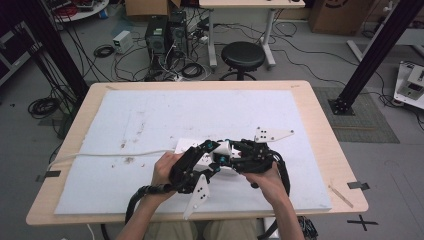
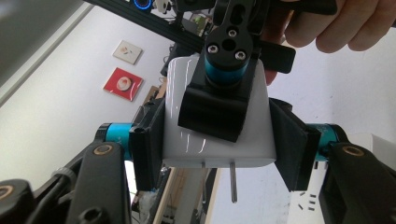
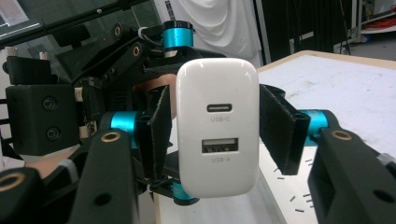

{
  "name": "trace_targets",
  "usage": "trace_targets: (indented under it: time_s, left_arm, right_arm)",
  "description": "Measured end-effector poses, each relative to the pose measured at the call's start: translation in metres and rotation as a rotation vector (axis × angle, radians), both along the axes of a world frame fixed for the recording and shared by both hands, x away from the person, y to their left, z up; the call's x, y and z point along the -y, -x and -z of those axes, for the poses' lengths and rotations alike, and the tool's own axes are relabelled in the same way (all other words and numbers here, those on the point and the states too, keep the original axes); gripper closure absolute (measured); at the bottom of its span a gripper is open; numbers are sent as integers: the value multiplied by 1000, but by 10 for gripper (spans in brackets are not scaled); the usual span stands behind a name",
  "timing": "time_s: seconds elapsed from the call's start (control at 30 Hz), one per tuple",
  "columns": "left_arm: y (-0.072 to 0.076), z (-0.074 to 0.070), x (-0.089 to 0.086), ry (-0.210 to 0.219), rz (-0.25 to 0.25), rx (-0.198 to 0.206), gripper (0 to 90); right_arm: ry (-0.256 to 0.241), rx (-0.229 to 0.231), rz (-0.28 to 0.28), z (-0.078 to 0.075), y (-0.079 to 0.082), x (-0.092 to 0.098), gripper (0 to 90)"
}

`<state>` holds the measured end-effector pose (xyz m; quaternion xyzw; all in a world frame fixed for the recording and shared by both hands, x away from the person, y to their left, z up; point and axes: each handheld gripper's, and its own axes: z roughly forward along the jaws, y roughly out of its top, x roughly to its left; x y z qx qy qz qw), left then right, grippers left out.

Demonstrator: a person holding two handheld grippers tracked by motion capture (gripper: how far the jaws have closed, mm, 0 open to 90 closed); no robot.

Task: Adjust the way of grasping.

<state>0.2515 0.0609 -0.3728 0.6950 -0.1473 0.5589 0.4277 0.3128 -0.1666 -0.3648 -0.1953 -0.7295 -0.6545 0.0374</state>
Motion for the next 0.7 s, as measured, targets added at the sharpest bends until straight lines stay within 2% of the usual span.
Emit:
trace_targets:
  time_s: [0.4, 0.53, 0.57, 0.7]
  left_arm:
    - [0, -1, 1, 5, 0, 1, 424]
    - [0, -1, 2, 7, 0, -1, 424]
    - [0, -1, 2, 8, 2, 0, 424]
    - [0, -1, 2, 5, 1, 0, 424]
  right_arm:
    - [-15, 1, 0, 1, 0, 2, 538]
    - [-18, -1, -7, 2, 1, 2, 568]
    - [-28, 4, -16, 3, 1, 2, 603]
    - [-29, 6, -15, 2, 1, 2, 609]
